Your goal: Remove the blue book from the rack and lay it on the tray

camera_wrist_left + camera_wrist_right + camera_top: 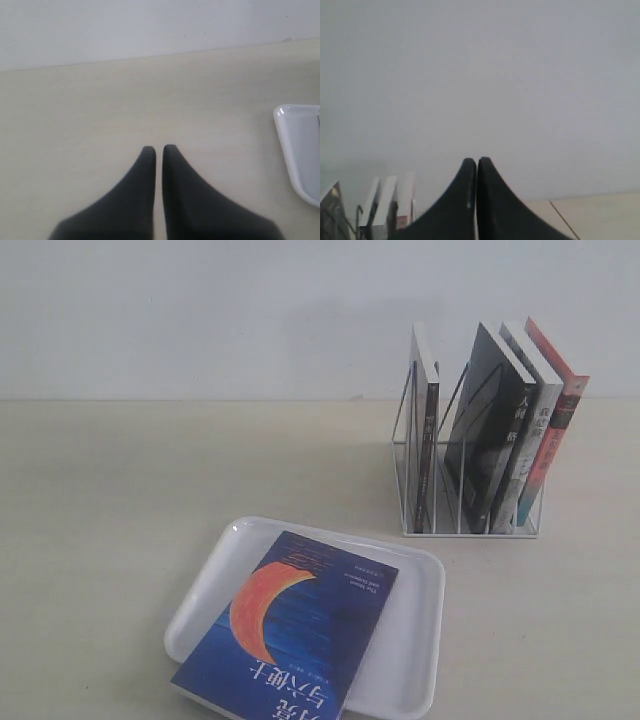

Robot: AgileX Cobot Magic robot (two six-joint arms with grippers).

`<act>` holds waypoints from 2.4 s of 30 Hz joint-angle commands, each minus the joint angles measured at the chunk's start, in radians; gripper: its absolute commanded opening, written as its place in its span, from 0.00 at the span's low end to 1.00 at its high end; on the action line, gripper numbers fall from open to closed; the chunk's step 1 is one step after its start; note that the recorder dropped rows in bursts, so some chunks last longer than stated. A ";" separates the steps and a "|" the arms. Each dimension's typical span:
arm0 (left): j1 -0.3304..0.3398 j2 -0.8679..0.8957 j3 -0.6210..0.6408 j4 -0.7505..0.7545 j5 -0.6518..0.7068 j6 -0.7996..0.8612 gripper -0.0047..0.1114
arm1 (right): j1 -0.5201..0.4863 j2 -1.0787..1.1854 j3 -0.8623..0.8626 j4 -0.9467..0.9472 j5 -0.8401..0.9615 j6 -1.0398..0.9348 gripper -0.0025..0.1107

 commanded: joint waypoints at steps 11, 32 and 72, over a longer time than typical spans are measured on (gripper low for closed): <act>0.002 -0.003 -0.003 -0.002 -0.016 0.002 0.08 | -0.072 -0.109 0.208 -0.003 -0.353 -0.038 0.02; 0.002 -0.003 -0.003 -0.002 -0.016 0.002 0.08 | -0.072 -0.142 0.443 0.989 -0.298 -1.057 0.02; 0.002 -0.003 -0.003 -0.002 -0.016 0.002 0.08 | -0.249 -0.282 0.521 1.208 -0.046 -1.132 0.02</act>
